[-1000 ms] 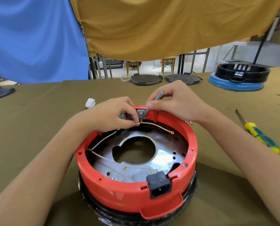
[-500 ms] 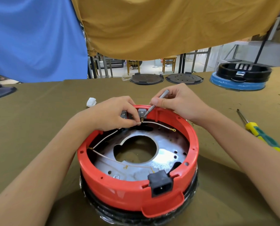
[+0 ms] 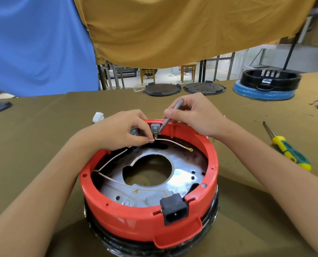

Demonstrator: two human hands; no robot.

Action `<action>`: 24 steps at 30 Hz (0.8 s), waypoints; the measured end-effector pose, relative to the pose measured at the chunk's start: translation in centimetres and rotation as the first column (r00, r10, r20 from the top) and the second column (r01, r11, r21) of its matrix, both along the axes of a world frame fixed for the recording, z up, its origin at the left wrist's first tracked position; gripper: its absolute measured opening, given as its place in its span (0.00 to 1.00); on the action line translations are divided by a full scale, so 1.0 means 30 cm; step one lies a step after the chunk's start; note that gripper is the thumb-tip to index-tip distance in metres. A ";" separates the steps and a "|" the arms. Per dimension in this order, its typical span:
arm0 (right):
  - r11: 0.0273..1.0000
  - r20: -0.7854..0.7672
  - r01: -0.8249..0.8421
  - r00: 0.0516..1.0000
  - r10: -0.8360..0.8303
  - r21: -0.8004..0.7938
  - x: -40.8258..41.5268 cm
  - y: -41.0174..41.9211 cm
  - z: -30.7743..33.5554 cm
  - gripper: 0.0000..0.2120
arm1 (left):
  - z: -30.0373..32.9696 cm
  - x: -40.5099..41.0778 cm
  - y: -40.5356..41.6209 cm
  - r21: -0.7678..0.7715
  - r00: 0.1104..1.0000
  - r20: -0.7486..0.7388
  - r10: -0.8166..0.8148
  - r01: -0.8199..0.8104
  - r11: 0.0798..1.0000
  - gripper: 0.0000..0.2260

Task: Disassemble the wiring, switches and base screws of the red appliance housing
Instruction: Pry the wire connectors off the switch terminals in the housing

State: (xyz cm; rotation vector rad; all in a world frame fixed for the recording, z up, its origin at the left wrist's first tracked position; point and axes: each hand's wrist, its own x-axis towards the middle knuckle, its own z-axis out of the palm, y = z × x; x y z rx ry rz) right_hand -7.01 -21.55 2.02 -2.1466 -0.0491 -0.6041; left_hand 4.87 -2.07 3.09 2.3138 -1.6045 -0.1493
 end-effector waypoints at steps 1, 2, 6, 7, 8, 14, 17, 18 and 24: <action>0.999 0.019 0.002 1.000 -0.001 -0.038 -0.003 -0.001 0.002 0.07 | 0.000 -0.001 -0.001 -0.002 1.000 -0.003 -0.001 0.001 1.000 0.05; 0.997 0.034 0.005 0.999 -0.002 -0.076 -0.005 0.000 0.003 0.06 | 0.001 -0.002 -0.001 -0.005 1.000 -0.007 0.000 0.000 1.000 0.05; 0.988 0.058 0.013 0.998 -0.005 -0.154 -0.004 0.003 0.005 0.06 | 0.002 -0.004 0.000 -0.001 1.000 -0.001 0.000 0.000 1.000 0.05; 0.988 0.060 0.016 0.998 -0.006 -0.155 -0.002 0.004 0.004 0.06 | 0.003 -0.005 0.000 0.000 1.000 -0.001 0.000 0.000 1.000 0.05; 0.988 0.061 0.019 0.998 -0.010 -0.152 0.000 0.004 0.003 0.06 | 0.003 -0.006 0.000 0.000 1.000 -0.001 0.000 0.000 1.000 0.05; 0.995 0.007 0.046 0.999 -0.045 -0.088 0.018 0.010 0.011 0.11 | 0.006 -0.010 0.002 0.003 1.000 0.002 -0.002 0.002 1.000 0.05; 0.996 -0.013 0.066 0.998 -0.067 -0.064 0.028 0.016 0.010 0.13 | 0.005 -0.009 0.002 0.003 1.000 0.001 -0.006 0.006 1.000 0.05; 0.996 -0.014 0.070 0.997 -0.071 -0.055 0.029 0.019 0.009 0.13 | 0.005 -0.009 0.002 0.004 1.000 0.002 -0.007 0.007 1.000 0.05; 0.989 0.047 0.101 0.994 -0.097 -0.107 0.019 0.026 0.000 0.11 | 0.004 -0.006 0.002 0.009 1.000 0.010 -0.013 0.012 1.000 0.04</action>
